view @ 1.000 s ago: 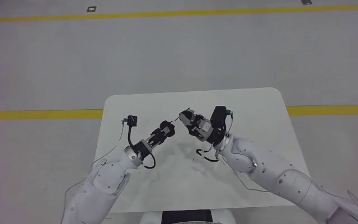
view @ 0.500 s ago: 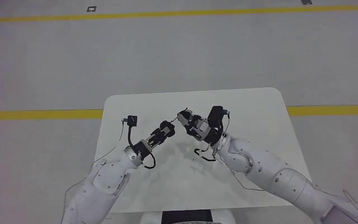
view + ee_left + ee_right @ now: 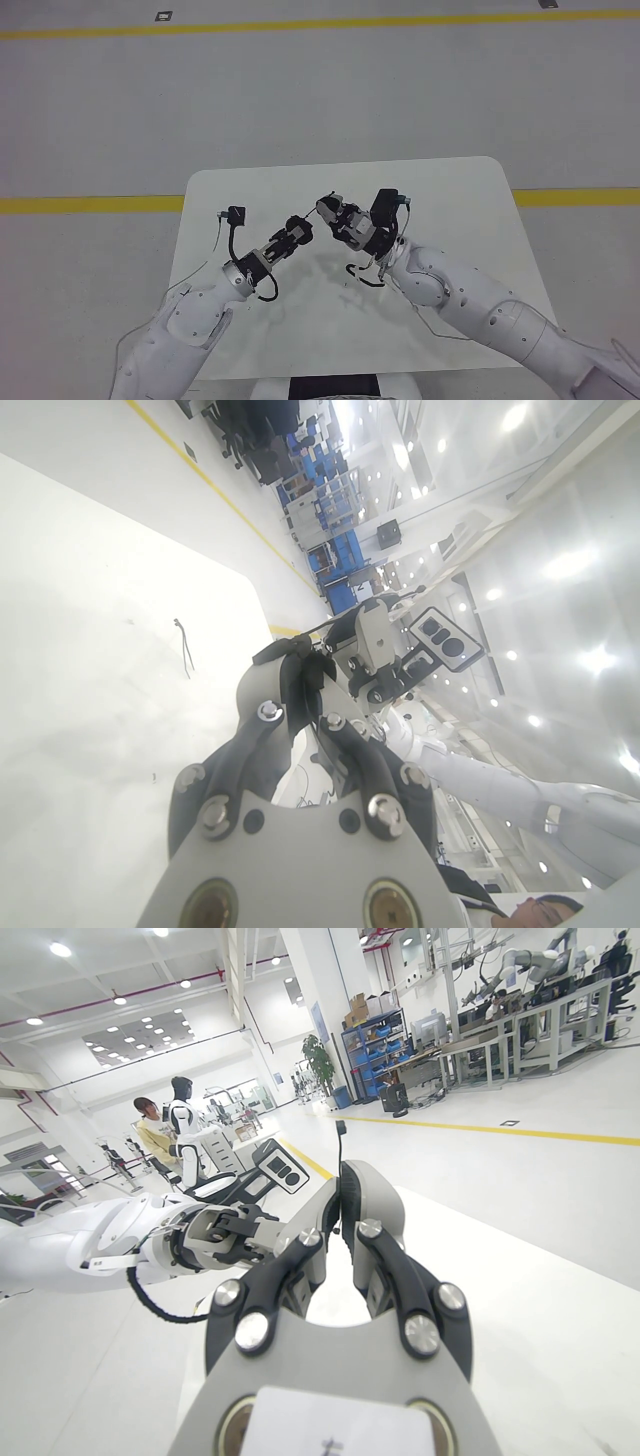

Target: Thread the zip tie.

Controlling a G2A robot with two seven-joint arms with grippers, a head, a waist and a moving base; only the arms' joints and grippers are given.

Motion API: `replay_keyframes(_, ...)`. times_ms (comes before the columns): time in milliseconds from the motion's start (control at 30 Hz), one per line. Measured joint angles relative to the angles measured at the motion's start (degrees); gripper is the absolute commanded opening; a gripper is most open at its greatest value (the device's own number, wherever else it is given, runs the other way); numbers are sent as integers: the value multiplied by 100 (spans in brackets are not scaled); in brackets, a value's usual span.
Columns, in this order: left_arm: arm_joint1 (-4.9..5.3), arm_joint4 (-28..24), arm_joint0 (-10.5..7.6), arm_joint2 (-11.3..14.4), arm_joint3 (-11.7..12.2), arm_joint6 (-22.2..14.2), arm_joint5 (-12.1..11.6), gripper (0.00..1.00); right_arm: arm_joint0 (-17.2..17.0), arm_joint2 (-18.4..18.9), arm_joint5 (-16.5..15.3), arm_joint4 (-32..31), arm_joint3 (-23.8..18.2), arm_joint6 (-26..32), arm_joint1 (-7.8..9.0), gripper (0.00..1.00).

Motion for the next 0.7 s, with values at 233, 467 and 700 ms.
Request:
replay_keyframes(233, 0, 0, 0, 0, 0, 0, 0, 0, -23, 15, 0, -56, -9, 46, -3, 0)
replay_keyframes(467, 0, 0, 0, 0, 0, 0, 0, 0, -28, 8, 0, -52, 24, 79, -21, 0)
replay_keyframes(700, 0, 0, 0, 0, 0, 0, 0, 0, -28, 7, 0, -41, 46, 88, -37, 0)
